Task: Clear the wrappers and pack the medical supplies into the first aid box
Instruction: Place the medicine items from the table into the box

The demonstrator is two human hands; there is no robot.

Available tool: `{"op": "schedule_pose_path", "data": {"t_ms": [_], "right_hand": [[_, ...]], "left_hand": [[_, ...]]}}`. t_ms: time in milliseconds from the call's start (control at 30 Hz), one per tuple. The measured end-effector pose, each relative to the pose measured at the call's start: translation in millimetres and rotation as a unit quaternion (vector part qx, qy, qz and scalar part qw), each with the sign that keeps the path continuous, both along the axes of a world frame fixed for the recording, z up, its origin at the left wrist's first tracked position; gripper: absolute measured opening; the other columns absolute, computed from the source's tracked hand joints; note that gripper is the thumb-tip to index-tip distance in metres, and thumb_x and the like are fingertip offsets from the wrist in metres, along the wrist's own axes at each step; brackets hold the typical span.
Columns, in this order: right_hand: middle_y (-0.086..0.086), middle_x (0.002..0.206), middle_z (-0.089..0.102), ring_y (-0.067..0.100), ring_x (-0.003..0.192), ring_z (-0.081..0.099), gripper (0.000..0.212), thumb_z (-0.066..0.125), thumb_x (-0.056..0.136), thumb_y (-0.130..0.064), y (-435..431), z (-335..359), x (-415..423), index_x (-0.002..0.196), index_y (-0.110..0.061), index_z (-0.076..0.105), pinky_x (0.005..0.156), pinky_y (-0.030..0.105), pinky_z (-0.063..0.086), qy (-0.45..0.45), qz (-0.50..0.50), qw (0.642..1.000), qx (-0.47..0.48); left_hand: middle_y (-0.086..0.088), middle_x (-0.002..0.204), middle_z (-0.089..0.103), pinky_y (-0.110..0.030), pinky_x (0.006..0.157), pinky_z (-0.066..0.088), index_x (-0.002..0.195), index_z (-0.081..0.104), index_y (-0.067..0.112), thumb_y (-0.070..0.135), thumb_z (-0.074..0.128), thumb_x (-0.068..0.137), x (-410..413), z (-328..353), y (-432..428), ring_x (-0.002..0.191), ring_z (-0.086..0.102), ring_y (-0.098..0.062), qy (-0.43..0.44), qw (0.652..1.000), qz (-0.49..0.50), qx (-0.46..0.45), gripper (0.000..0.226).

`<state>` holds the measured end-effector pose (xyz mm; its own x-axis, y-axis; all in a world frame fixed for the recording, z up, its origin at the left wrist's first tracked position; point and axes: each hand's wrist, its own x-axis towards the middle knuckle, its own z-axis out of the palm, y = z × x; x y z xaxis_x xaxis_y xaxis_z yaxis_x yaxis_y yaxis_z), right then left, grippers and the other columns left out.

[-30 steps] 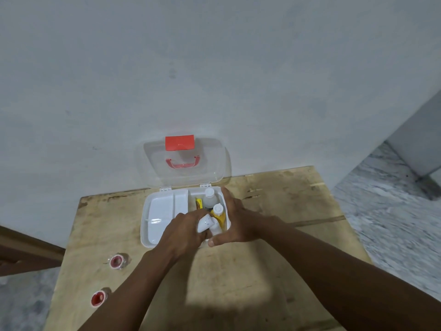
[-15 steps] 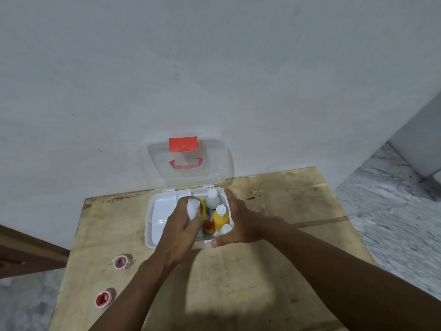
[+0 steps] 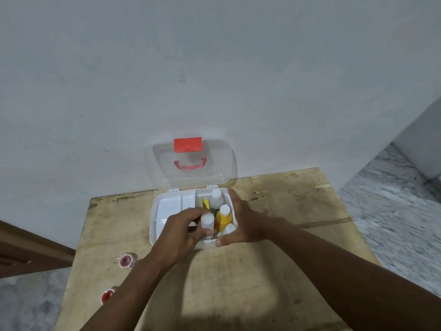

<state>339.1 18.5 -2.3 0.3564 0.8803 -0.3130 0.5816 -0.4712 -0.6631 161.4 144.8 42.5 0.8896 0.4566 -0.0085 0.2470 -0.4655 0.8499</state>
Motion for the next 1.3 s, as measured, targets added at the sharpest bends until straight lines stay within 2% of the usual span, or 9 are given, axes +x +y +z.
{"op": "schedule_pose_path", "data": {"t_ms": [200, 367, 500, 633, 767, 933, 1033, 1167, 1300], "right_hand": [[-0.009, 0.153, 0.023, 0.023, 0.138, 0.034, 0.137, 0.077, 0.045, -0.08, 2, -1, 0, 0.148, -0.044, -0.004, 0.104, 0.052, 0.044, 0.001, -0.009, 1.0, -0.01], [-0.01, 0.154, 0.021, 0.023, 0.138, 0.035, 0.141, 0.076, 0.04, -0.084, 2, -4, 1, 0.149, -0.045, -0.006, 0.101, 0.052, 0.046, -0.001, -0.011, 1.0, -0.012], [-0.009, 0.153, 0.021, 0.025, 0.137, 0.035, 0.143, 0.076, 0.038, -0.085, 2, -8, 2, 0.149, -0.045, -0.005, 0.1, 0.052, 0.046, 0.002, -0.018, 1.0, -0.005], [-0.007, 0.153, 0.021, 0.026, 0.137, 0.035, 0.142, 0.077, 0.039, -0.083, 1, -6, 1, 0.148, -0.045, -0.005, 0.101, 0.052, 0.046, 0.002, -0.016, 1.0, 0.002], [-0.008, 0.152, 0.021, 0.025, 0.137, 0.036, 0.14, 0.079, 0.04, -0.081, 1, -6, 1, 0.148, -0.045, -0.002, 0.099, 0.052, 0.047, -0.002, -0.017, 1.0, 0.006], [-0.01, 0.15, 0.023, 0.024, 0.137, 0.035, 0.139, 0.081, 0.041, -0.077, 0, 3, -1, 0.147, -0.048, -0.004, 0.101, 0.052, 0.045, 0.003, -0.016, 1.0, 0.005], [-0.01, 0.146, 0.027, 0.019, 0.132, 0.037, 0.125, 0.086, 0.055, -0.057, -1, 13, -4, 0.146, -0.043, 0.001, 0.106, 0.047, 0.041, 0.003, 0.011, 1.0, 0.015], [0.002, 0.135, 0.038, 0.026, 0.118, 0.047, 0.104, 0.08, 0.069, -0.033, 0, 20, -7, 0.146, -0.025, 0.011, 0.097, 0.041, 0.047, -0.011, 0.013, 1.0, 0.019], [-0.002, 0.146, 0.025, 0.028, 0.133, 0.037, 0.118, 0.079, 0.058, -0.054, 0, 19, -7, 0.142, -0.049, -0.004, 0.108, 0.053, 0.038, -0.01, 0.01, 1.0, -0.026]], "left_hand": [[0.014, 0.088, 0.073, -0.028, 0.08, 0.056, 0.092, 0.067, 0.036, 0.016, 0.08, 0.08, 12, -7, 0, 0.083, 0.068, -0.007, 0.086, 0.994, -0.054, 0.049, 0.027], [0.019, 0.083, 0.063, -0.021, 0.076, 0.051, 0.094, 0.074, 0.025, 0.016, 0.078, 0.081, 21, -2, 4, 0.078, 0.061, -0.006, 0.129, 0.985, -0.088, 0.071, 0.017], [0.01, 0.089, 0.07, -0.013, 0.069, 0.043, 0.102, 0.075, 0.021, 0.013, 0.075, 0.083, 27, -5, 6, 0.081, 0.063, -0.008, 0.157, 0.981, -0.082, 0.077, 0.02], [0.001, 0.099, 0.075, -0.026, 0.083, 0.053, 0.109, 0.076, 0.017, 0.008, 0.066, 0.089, 31, -8, 0, 0.091, 0.068, -0.016, 0.178, 0.975, -0.1, 0.084, 0.024], [0.0, 0.098, 0.077, -0.033, 0.085, 0.055, 0.101, 0.079, 0.018, 0.013, 0.061, 0.092, 33, -13, -2, 0.089, 0.069, -0.02, 0.208, 0.965, -0.113, 0.11, 0.021], [-0.005, 0.097, 0.076, -0.024, 0.074, 0.048, 0.099, 0.08, 0.018, 0.016, 0.066, 0.088, 40, -11, -4, 0.089, 0.068, -0.024, 0.23, 0.957, -0.11, 0.137, 0.018], [-0.006, 0.096, 0.076, -0.023, 0.07, 0.043, 0.099, 0.079, 0.017, 0.016, 0.063, 0.088, 39, -12, -5, 0.086, 0.067, -0.024, 0.226, 0.958, -0.095, 0.151, 0.019], [-0.006, 0.092, 0.074, -0.03, 0.073, 0.051, 0.097, 0.078, 0.019, 0.013, 0.058, 0.088, 32, -13, -7, 0.085, 0.066, -0.027, 0.205, 0.96, -0.081, 0.172, 0.023], [-0.005, 0.085, 0.074, -0.027, 0.066, 0.046, 0.093, 0.077, 0.018, 0.006, 0.055, 0.087, 22, -7, -13, 0.078, 0.063, -0.026, 0.177, 0.966, -0.066, 0.177, 0.026]]}}
